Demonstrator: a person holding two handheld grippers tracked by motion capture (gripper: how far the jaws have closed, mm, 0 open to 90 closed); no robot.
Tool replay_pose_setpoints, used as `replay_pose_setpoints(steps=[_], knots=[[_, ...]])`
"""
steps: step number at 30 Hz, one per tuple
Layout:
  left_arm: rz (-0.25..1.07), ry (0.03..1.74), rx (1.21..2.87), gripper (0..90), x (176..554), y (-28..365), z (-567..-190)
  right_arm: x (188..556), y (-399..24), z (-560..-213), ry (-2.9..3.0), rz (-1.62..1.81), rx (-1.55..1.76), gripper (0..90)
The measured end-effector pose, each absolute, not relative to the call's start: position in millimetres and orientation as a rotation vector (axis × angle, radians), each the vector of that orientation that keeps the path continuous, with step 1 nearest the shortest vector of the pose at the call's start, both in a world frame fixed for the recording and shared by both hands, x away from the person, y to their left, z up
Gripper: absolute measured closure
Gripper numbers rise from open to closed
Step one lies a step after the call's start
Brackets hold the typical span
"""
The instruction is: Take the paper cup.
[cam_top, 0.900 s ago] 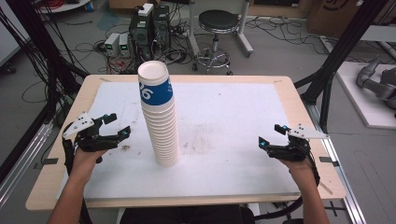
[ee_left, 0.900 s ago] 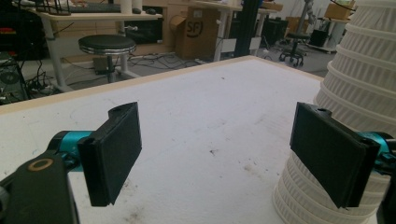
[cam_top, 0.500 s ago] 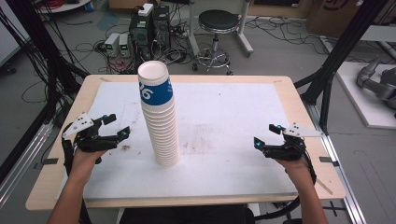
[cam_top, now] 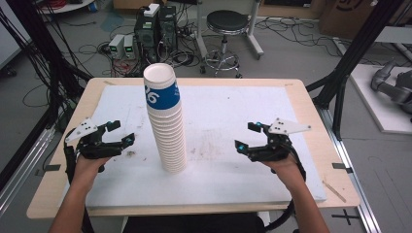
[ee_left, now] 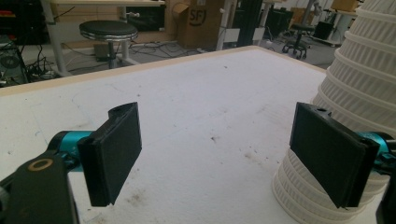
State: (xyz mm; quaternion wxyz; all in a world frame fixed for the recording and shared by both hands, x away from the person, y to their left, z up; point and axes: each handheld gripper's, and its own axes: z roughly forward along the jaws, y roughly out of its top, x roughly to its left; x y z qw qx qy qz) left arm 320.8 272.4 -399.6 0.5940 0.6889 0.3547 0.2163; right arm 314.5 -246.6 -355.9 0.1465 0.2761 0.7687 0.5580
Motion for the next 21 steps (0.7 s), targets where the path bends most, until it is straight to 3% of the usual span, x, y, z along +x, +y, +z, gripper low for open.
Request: replay_pose_setpoints(steps=[11,21], knots=[[0.495,0.85,1.583,16.6,320,276,-399,333,-160,-296,2.333,1.718,0.482,14.8],[0.497,0.858,1.571,16.7,319,281,-398,340,-111,-270,2.38,1.772,0.322,14.8]])
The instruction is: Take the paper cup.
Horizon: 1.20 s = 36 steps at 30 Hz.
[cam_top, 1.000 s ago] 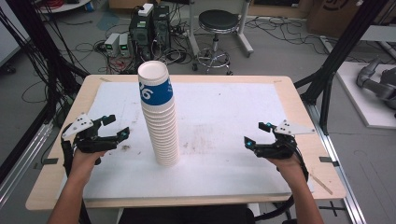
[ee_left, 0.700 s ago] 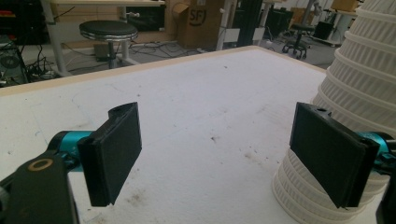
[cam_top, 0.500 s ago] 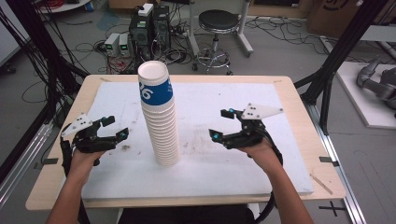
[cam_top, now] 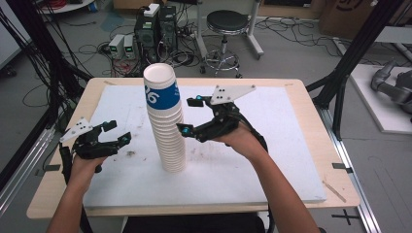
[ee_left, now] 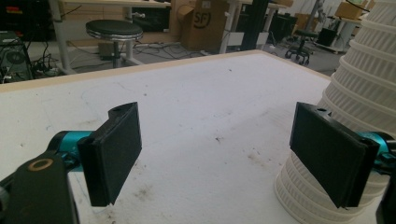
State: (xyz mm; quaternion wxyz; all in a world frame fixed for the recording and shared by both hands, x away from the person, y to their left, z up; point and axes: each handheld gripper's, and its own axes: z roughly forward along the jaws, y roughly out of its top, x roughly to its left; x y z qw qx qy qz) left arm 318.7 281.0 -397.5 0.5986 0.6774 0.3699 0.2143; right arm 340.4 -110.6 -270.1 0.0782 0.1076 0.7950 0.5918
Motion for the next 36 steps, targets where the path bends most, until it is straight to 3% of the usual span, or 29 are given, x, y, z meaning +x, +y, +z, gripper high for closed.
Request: replay_pose_setpoints(steps=[13,26,36], knots=[[0.479,0.812,1.517,16.6,313,284,-363,345,-82,-261,2.383,1.771,0.254,15.9],[0.435,0.534,1.604,16.6,302,247,-250,341,-83,-260,2.406,1.718,0.277,16.5],[0.388,0.404,1.642,16.6,303,202,-196,340,-82,-260,2.404,1.707,0.277,16.6]])
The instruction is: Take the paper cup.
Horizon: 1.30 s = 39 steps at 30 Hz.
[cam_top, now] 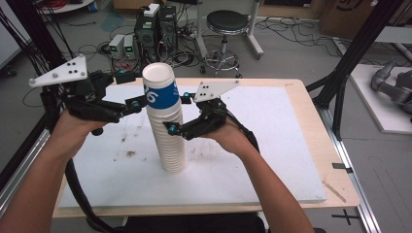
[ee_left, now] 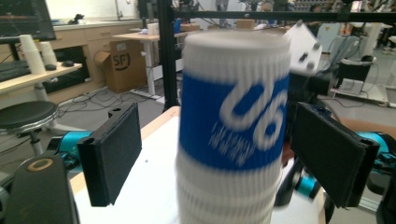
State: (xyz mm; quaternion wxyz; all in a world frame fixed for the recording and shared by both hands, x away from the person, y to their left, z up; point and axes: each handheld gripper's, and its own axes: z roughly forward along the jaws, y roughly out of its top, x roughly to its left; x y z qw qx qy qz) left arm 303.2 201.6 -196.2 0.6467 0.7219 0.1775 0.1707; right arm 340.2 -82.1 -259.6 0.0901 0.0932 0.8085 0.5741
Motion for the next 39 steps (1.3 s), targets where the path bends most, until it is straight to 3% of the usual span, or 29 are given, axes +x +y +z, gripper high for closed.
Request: replay_pose_setpoints(steps=[8,11,18,30,39], knots=[[0.384,0.376,1.705,16.7,315,168,-187,339,-80,-258,2.417,1.689,0.278,16.7],[0.378,0.355,1.71,25.5,318,164,-185,339,-80,-258,2.42,1.687,0.289,16.7],[0.374,0.338,1.685,27.2,318,163,-178,338,-82,-257,2.422,1.676,0.284,16.7],[0.456,0.333,1.586,27.8,303,184,-126,337,-82,-258,2.423,1.674,0.294,16.4],[0.485,0.389,1.554,27.9,289,223,-136,335,-99,-257,2.374,1.702,0.308,16.2]])
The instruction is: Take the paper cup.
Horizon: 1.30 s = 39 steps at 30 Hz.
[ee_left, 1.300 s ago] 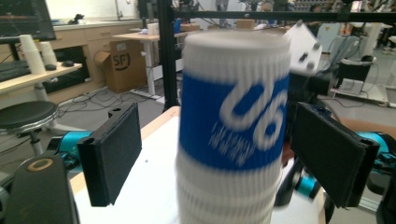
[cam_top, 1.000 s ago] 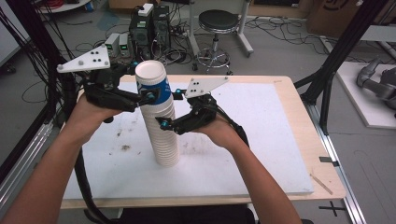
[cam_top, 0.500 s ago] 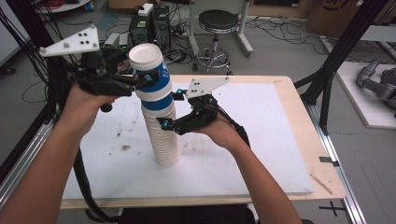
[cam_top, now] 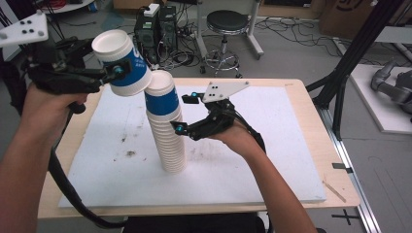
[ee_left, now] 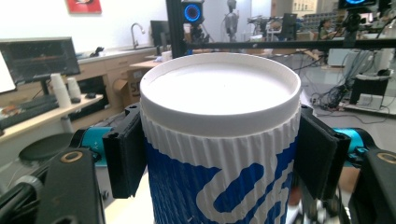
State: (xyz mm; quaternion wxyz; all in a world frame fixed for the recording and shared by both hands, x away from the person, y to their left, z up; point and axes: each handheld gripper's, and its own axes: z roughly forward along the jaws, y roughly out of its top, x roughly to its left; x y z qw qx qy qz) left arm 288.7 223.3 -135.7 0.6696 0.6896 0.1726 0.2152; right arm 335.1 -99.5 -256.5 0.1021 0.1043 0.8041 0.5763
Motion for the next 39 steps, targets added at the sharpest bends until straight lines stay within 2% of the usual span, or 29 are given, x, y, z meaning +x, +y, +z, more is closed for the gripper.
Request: replay_pose_setpoints(steps=[9,16,20,30,39], knots=[[0.497,0.459,1.499,28.1,277,263,-165,332,-126,-261,2.361,1.684,0.344,16.3],[0.514,0.48,1.572,28.3,269,271,-187,329,-138,-269,2.348,1.669,0.374,16.3],[0.518,0.497,1.621,28.4,263,272,-216,329,-148,-279,2.348,1.638,0.395,16.3],[0.428,0.466,1.731,28.6,252,257,-299,322,-181,-314,2.327,1.542,0.463,16.3],[0.355,0.469,1.77,28.6,253,234,-345,316,-208,-344,2.313,1.52,0.556,16.3]])
